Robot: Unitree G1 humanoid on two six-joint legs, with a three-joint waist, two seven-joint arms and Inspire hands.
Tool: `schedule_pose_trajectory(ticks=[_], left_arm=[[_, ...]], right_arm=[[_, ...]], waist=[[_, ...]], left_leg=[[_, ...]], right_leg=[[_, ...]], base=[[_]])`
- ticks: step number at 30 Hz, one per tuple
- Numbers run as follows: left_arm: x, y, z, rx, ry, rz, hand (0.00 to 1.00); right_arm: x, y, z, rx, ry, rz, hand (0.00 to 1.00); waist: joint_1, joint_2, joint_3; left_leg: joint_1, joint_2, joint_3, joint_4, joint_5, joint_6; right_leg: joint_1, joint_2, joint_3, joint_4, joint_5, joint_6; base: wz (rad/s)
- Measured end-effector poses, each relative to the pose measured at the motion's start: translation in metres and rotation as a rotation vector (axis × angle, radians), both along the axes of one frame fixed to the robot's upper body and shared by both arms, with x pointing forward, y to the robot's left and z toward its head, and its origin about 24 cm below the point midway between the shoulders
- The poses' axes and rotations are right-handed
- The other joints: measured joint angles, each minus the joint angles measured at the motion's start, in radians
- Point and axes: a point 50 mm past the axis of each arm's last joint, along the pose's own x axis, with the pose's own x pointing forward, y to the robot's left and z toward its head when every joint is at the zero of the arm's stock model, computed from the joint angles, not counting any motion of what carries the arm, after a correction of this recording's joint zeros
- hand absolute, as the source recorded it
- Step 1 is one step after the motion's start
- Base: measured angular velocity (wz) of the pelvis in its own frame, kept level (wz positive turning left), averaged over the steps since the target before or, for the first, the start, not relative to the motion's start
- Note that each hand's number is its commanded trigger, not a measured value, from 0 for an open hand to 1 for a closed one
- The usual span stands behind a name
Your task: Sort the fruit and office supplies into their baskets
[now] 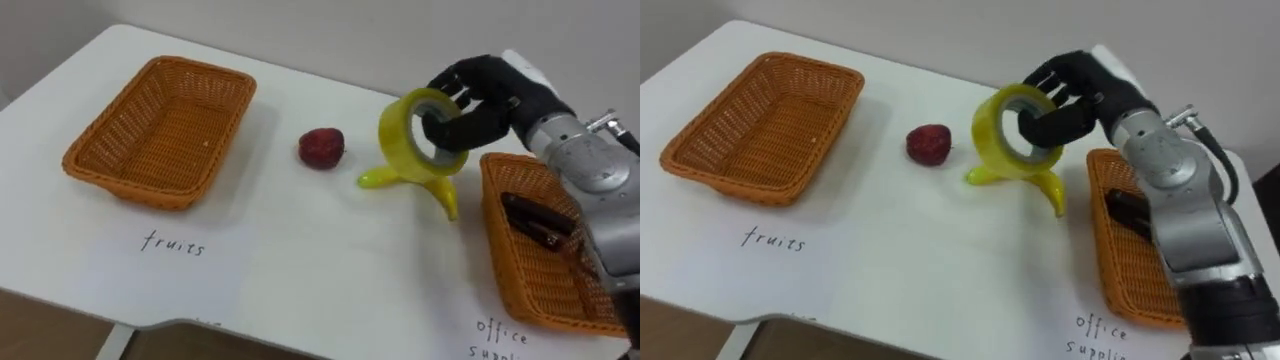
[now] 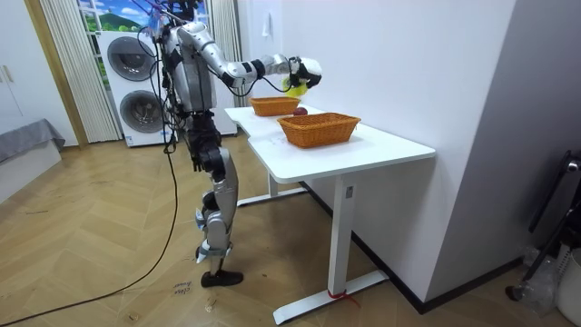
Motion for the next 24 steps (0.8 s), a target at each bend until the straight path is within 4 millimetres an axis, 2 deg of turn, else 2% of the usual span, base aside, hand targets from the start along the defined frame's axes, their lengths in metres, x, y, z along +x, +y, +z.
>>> schedule_pose_trajectory(ticks=[5,10,13,20,24], left_arm=[[-0.001,0.0,0.0,-0.005,-0.005,-0.001,0.0],[-0.002,-0.003,-0.001,-0.015,-0.009,0.008,0.0],[0.0,-0.003,-0.001,-0.016,-0.015,0.007,0.0],[0.004,-0.006,-0.001,-0.036,-0.037,-0.001,0.0],[0.003,-0.006,-0.001,-0.036,-0.037,0.0,0.0]], right_arm=[[-0.012,-0.022,-0.009,0.022,0.014,-0.082,1.0],[-0.021,-0.04,-0.017,0.061,0.017,-0.172,1.0],[-0.022,-0.05,-0.024,0.094,0.039,-0.219,1.0],[-0.027,-0.067,-0.03,0.131,0.039,-0.316,1.0],[-0.036,-0.076,-0.041,0.128,0.076,-0.358,1.0]], waist=[[-0.034,0.01,-0.0071],[-0.057,0.029,-0.0071],[-0.078,0.024,-0.0089],[-0.096,0.012,-0.0103],[-0.104,0.01,-0.0112]], left_leg=[[0.005,0.0,0.003,-0.003,0.0,0.0],[0.015,0.001,0.027,-0.012,0.002,0.0],[0.013,0.002,0.031,-0.013,0.003,-0.001],[0.018,0.004,0.052,-0.015,0.002,-0.001],[0.022,0.004,0.055,-0.02,0.002,0.0]], right_leg=[[0.002,0.0,0.001,0.001,0.0,0.0],[-0.003,0.001,0.025,0.002,0.0,0.001],[-0.009,0.003,0.033,0.004,0.0,0.001],[-0.012,0.004,0.045,0.002,0.0,0.001],[-0.011,0.005,0.047,0.002,0.0,0.001]], base=[[-0.02],[-0.14],[-0.05],[-0.06],[-0.01]])
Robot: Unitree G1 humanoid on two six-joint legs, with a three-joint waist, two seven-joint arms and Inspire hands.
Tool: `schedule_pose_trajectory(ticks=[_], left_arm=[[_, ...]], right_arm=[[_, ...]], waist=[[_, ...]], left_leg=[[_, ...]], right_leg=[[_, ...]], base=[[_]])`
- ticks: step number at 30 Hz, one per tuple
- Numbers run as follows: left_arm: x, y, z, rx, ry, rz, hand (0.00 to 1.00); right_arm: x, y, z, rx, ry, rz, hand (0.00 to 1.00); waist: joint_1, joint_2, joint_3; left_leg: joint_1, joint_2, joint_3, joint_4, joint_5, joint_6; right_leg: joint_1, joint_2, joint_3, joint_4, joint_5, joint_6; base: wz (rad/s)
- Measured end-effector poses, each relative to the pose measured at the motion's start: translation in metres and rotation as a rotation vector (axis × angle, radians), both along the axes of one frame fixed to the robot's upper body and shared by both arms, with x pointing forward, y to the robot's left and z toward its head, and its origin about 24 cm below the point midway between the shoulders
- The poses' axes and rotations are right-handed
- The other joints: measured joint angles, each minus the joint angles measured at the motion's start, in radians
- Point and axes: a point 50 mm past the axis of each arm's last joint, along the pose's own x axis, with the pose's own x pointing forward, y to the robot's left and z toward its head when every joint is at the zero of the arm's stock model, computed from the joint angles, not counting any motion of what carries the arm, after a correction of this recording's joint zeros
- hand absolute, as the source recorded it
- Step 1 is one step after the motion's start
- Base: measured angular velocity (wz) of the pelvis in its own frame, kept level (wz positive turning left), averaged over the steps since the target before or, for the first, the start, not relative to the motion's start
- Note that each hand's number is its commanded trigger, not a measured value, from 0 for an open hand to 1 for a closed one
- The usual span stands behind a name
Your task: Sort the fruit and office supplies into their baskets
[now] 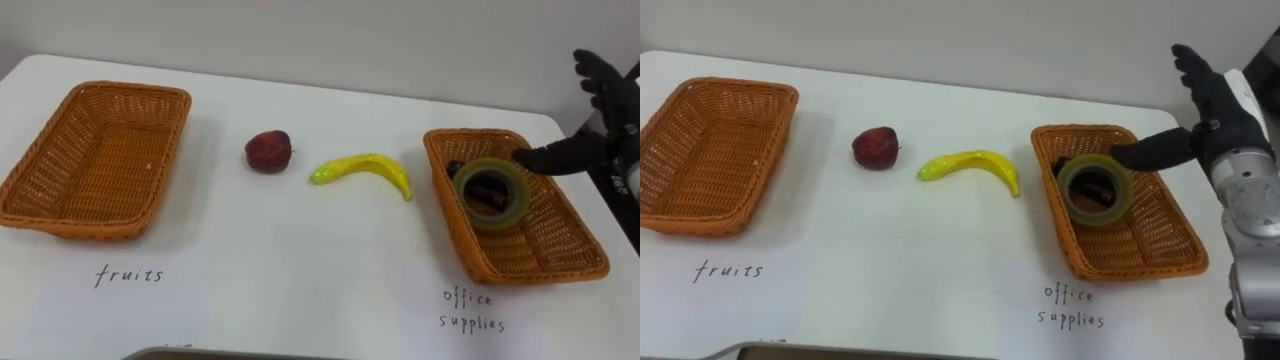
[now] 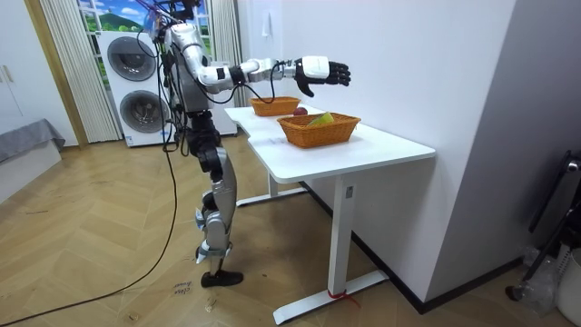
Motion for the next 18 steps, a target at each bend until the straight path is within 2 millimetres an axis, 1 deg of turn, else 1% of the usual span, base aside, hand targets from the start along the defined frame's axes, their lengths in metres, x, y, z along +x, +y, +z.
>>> schedule_pose_trajectory(ticks=[3,4,6,8,10,11,12,15,18], left_arm=[[0.003,-0.001,0.0,0.0,-0.006,0.0,0.0],[0.002,0.0,0.0,0.003,-0.003,0.001,0.0],[0.003,-0.001,0.0,0.004,-0.004,-0.002,0.0],[0.003,-0.002,0.0,0.002,-0.005,-0.002,0.0],[0.001,-0.001,0.0,0.005,0.0,0.001,0.0],[-0.003,-0.001,-0.001,0.005,0.009,0.003,0.0],[-0.003,-0.001,-0.001,0.005,0.009,0.003,0.0],[-0.001,-0.001,0.0,0.007,0.002,-0.001,0.0],[-0.003,0.0,0.003,0.013,-0.005,-0.014,0.0]], right_arm=[[0.0,0.008,0.012,-0.003,-0.052,0.033,0.0],[0.0,0.01,0.016,0.011,-0.068,0.049,0.0],[0.0,0.015,0.021,0.008,-0.084,0.069,0.0],[0.003,0.019,0.027,0.006,-0.1,0.09,0.0],[0.008,0.023,0.038,0.005,-0.136,0.107,0.0],[0.009,0.024,0.041,0.003,-0.147,0.111,0.0],[0.011,0.025,0.046,0.0,-0.165,0.117,0.0],[0.014,0.027,0.055,-0.015,-0.191,0.124,0.0],[0.015,0.029,0.06,-0.02,-0.208,0.134,0.0]], waist=[[0.008,-0.005,0.0036],[0.015,-0.011,0.0054],[0.026,-0.022,0.0057],[0.028,-0.027,0.0026],[0.034,-0.036,-0.0043],[0.039,-0.038,-0.0052],[0.042,-0.04,-0.0062],[0.052,-0.039,-0.0061],[0.058,-0.035,-0.0032]], left_leg=[[-0.002,-0.001,0.003,-0.002,0.0,0.0],[-0.001,-0.001,0.005,-0.003,0.0,0.0],[-0.002,-0.001,0.009,-0.004,0.0,0.0],[-0.003,-0.002,0.009,-0.007,0.0,0.0],[-0.003,-0.002,0.007,-0.012,0.0,0.0],[-0.003,-0.002,0.001,-0.012,0.0,0.0],[-0.003,-0.002,-0.004,-0.012,0.0,0.0],[-0.004,-0.002,-0.017,-0.016,0.0,0.0],[-0.006,-0.002,-0.03,-0.018,0.0,0.0]], right_leg=[[-0.005,0.0,0.006,0.004,-0.003,0.002],[-0.006,0.0,0.011,0.004,-0.005,0.002],[-0.008,0.0,0.01,0.003,-0.006,0.002],[-0.009,0.0,0.011,0.0,-0.006,0.002],[-0.006,0.001,0.01,-0.009,-0.006,0.002],[-0.005,0.001,0.01,-0.009,-0.006,0.002],[-0.003,0.002,0.009,-0.009,-0.006,0.003],[0.0,0.002,-0.001,-0.01,-0.006,0.003],[0.001,0.003,-0.004,-0.01,-0.006,0.003]], base=[[-0.03],[-0.06],[-0.02],[0.0],[0.02],[0.08],[0.13],[0.13],[0.11]])
